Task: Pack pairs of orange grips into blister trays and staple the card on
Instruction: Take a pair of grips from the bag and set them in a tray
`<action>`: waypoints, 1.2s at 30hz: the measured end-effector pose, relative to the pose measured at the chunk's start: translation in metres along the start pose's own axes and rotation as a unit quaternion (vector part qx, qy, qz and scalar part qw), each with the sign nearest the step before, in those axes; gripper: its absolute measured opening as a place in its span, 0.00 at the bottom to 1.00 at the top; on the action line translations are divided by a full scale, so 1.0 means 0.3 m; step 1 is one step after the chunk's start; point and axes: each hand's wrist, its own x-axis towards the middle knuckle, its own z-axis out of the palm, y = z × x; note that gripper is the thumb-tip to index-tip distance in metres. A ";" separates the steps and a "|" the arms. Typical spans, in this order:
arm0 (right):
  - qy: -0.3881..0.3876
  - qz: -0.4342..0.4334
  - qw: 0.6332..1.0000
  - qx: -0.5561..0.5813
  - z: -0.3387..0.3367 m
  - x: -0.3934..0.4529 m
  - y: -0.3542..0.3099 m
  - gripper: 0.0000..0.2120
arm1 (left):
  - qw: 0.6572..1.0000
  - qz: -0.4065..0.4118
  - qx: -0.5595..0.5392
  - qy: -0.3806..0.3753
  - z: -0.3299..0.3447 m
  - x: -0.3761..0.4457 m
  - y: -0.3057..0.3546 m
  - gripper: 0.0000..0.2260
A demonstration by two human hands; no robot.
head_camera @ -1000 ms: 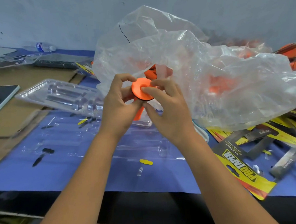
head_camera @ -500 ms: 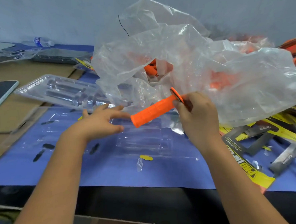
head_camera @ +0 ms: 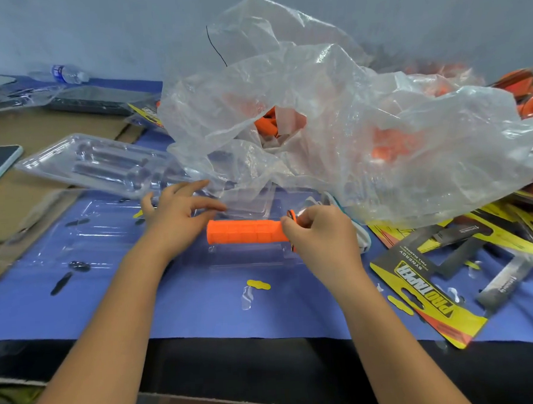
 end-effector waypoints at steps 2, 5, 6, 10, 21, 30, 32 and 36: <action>-0.009 0.013 1.000 -0.013 0.005 -0.003 0.011 0.20 | 1.000 -0.004 0.000 0.004 0.004 0.003 -0.005 0.09; -0.009 0.025 0.998 -0.048 0.016 0.007 0.017 0.20 | 1.000 -0.008 0.006 0.010 0.015 0.006 -0.011 0.09; -0.006 0.028 0.997 -0.068 0.019 0.012 0.016 0.20 | 1.000 -0.009 0.006 0.012 0.017 0.008 -0.012 0.10; -0.002 0.016 0.988 -0.156 0.023 0.028 0.004 0.20 | 0.999 -0.016 0.026 0.025 0.014 0.017 -0.003 0.13; -0.063 -0.018 0.986 -0.151 0.001 0.051 -0.037 0.13 | 0.981 0.052 -0.179 0.045 0.102 0.040 0.429 0.11; 0.488 0.115 0.811 0.302 -0.352 0.045 0.229 0.13 | 0.910 0.349 -0.176 0.136 0.258 -0.059 0.659 0.10; 0.377 0.164 0.849 0.332 -0.384 0.091 0.249 0.09 | 0.884 0.461 -0.057 0.052 0.295 -0.055 0.718 0.10; 0.171 0.028 0.920 0.352 -0.426 0.190 0.191 0.10 | 0.910 0.396 0.117 -0.023 0.307 0.067 0.768 0.14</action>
